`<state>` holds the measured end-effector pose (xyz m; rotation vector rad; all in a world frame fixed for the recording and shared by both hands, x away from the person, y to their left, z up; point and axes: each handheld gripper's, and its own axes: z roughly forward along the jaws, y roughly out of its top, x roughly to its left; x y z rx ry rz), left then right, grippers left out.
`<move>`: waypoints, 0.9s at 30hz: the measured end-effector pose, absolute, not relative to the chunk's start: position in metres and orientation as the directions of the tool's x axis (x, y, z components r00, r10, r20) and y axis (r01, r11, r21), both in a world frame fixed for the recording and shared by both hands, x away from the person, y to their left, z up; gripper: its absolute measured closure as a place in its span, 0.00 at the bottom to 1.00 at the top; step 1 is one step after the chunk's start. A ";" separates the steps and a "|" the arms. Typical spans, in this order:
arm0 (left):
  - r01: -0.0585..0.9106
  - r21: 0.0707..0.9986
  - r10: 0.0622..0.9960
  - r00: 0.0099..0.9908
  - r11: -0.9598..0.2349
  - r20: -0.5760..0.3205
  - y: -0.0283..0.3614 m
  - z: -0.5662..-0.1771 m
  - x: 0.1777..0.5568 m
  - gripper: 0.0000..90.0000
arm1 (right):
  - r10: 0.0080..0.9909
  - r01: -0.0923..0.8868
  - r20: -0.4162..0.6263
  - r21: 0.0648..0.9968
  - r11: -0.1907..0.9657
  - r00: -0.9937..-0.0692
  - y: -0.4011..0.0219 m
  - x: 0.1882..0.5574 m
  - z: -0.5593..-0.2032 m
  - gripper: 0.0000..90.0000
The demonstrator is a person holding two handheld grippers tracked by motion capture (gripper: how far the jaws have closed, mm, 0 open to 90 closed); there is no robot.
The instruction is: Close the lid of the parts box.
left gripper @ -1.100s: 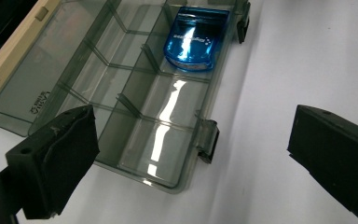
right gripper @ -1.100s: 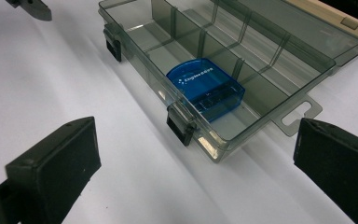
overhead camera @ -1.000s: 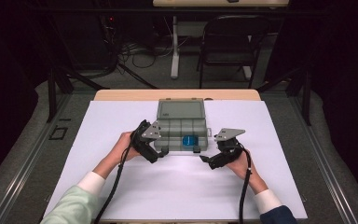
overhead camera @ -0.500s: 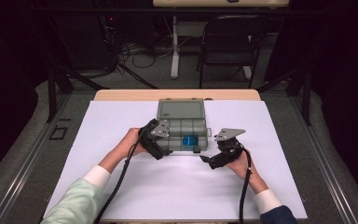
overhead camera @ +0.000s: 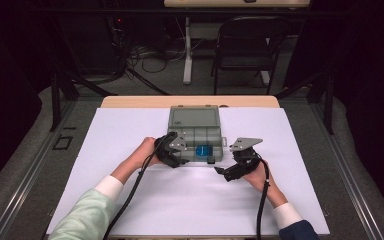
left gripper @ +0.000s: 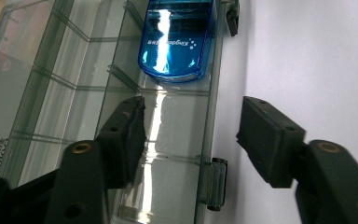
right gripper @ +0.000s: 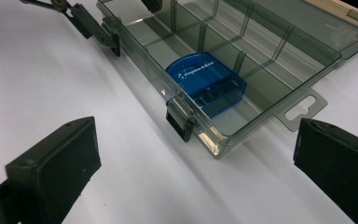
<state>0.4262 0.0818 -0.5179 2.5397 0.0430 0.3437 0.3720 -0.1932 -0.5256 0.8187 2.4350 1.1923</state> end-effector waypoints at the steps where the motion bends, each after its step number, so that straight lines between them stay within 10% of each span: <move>1: -0.052 0.543 0.094 0.967 -0.838 0.237 0.081 -0.519 0.427 0.52 | 0.614 0.357 -0.024 0.795 0.490 -0.789 -0.193 0.372 -0.526 0.00; 27: -0.143 0.523 0.012 0.959 -0.840 0.282 0.076 -0.533 0.423 0.91 | 0.615 0.359 -0.027 0.791 0.495 -0.788 -0.193 0.373 -0.527 0.00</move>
